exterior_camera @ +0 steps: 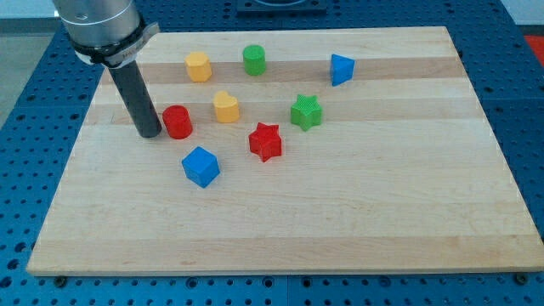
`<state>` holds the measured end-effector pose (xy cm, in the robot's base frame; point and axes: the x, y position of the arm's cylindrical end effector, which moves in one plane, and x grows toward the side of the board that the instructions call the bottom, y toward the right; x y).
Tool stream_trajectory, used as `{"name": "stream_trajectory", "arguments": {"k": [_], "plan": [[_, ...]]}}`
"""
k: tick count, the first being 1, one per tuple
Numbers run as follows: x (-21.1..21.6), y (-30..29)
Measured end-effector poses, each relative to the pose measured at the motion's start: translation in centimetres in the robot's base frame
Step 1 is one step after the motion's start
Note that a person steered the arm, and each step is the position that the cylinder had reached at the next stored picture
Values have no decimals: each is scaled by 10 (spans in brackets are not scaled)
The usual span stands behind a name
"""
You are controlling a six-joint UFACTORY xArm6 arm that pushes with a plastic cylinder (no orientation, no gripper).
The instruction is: Move the yellow hexagon left to the green circle
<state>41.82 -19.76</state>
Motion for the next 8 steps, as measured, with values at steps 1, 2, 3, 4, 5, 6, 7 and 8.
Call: {"name": "stream_trajectory", "arguments": {"k": [1,2,3,4,5,6,7,8], "plan": [[-6,-1],[-8,-1],[-8,-1],[-16,-1],[-39,-1],[-62,-1],[-79,-1],[-84,-1]]}}
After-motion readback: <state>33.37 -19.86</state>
